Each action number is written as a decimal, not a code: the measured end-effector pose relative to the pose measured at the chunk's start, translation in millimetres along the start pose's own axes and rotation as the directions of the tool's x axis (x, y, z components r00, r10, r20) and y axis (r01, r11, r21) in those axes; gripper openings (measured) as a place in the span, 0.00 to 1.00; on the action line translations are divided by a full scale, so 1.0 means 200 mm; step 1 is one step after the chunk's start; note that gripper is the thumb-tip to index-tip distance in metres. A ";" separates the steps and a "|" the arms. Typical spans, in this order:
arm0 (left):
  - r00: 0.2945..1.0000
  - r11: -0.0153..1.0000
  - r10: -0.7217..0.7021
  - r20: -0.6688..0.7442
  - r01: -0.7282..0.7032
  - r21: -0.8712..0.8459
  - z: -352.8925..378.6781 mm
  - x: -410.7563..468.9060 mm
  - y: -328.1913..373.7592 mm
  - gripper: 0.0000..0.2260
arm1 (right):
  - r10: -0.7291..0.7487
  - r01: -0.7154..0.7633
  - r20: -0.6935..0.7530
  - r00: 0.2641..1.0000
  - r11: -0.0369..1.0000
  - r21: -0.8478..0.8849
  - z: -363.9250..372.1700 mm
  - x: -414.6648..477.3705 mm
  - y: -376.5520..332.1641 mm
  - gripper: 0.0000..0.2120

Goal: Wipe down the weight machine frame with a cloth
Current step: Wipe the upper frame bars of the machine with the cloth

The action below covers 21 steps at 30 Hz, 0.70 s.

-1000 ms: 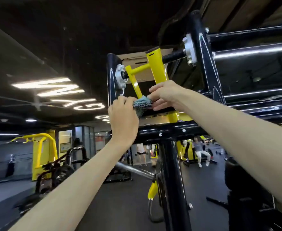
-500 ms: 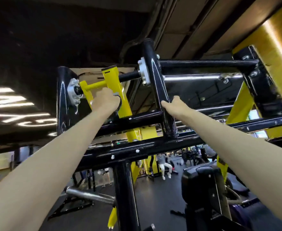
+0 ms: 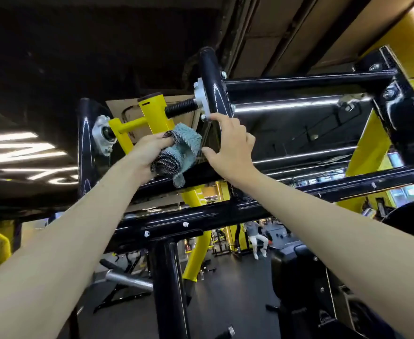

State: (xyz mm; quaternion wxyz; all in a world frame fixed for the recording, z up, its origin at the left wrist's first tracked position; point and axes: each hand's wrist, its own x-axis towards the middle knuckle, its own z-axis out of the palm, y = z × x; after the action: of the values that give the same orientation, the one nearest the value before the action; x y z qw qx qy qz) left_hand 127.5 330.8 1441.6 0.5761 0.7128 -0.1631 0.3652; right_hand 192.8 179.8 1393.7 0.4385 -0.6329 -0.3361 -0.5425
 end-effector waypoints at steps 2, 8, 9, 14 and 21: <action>1.000 1.000 0.004 -0.006 -0.004 -0.022 0.00 -0.01 0.00 0.09 | -0.002 -0.041 0.142 0.990 0.955 0.294 0.02 0.00 -0.05 0.27; 0.999 0.995 -0.002 -0.036 0.006 0.104 -0.02 -0.06 -0.01 0.08 | -0.027 -0.006 0.137 0.990 0.972 0.235 0.08 0.01 -0.12 0.28; 0.999 0.992 0.001 -0.052 0.006 0.129 -0.02 -0.08 0.00 0.08 | -0.034 0.003 0.154 0.987 0.981 0.195 0.09 0.01 -0.13 0.27; 0.997 0.947 0.069 -0.023 -0.058 0.317 -0.07 -0.15 -0.04 0.04 | -0.010 -0.020 0.158 0.987 0.983 0.183 0.12 0.01 -0.19 0.10; 0.928 0.616 0.304 0.216 -0.365 0.698 -0.18 -0.21 -0.10 0.05 | 0.406 -0.542 0.380 0.831 0.747 0.385 0.13 0.02 -0.28 0.06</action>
State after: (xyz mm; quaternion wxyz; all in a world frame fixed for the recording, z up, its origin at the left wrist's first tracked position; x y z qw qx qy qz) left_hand 100.0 361.6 1400.8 0.1603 0.8522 -0.1564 0.4728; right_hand 153.5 224.4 1407.6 0.6540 -0.6379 -0.3423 -0.2195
